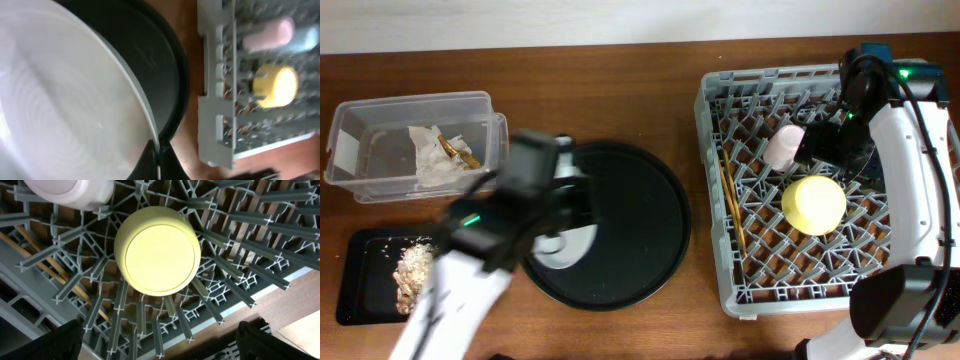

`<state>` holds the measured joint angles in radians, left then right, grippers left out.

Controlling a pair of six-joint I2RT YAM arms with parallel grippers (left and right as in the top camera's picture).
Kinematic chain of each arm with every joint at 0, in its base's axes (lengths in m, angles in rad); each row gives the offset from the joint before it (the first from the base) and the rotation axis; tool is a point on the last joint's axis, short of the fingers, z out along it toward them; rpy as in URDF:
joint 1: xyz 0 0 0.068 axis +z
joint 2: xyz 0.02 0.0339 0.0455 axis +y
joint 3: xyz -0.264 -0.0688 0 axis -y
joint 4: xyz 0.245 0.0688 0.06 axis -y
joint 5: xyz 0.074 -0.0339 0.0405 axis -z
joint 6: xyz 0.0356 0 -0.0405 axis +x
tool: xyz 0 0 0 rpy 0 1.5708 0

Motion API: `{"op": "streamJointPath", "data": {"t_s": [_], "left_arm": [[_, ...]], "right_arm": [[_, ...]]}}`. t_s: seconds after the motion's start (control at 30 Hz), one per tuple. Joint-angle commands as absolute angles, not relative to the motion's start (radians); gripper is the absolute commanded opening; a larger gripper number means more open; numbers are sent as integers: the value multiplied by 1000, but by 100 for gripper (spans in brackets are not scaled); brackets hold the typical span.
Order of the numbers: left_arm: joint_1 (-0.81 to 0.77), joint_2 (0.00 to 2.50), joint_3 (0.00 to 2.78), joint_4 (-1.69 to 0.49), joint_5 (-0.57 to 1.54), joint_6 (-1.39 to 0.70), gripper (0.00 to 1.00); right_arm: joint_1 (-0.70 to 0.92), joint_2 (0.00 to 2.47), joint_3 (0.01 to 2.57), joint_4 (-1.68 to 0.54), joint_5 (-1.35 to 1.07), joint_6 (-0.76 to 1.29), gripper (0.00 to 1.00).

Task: Sort waste into correct bins and load items into the dishwasher rack
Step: 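Carry the empty plate back and set it on the round black tray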

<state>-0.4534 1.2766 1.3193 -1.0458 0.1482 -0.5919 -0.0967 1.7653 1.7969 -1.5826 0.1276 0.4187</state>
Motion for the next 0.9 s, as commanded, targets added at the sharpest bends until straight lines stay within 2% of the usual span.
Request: {"op": "streamJointPath", "data": {"t_s": [0.0,0.17,0.37,0.47,0.53,0.63,0.87], "left_arm": [[-601,1467,1324,-997,-26,-682,1],[-654,1727,1324,-881,-38,-681,1],[-654,1783,1324,-858,-36,-681,1],[-654,1783,1324,-845,-9,-681,22],[-653,1782,1325,-846,-6,-681,31],[-632,1766,1375,-881,3,-680,32],[-434,1632,1651,-1179,-60,-609,33]], "right_arm": [[-99,1737,1800,-1582,143,427,98],[-99,1737,1800,-1582,143,427,98],[-99,1737,1800,-1582,143,427,99],[-99,1737,1800,-1582,143,427,98],[-99,1737,1800,-1582,143,427,98],[-99,1737,1800,-1582,143,427,98],[-99,1737,1800,-1582,143,427,98]]}}
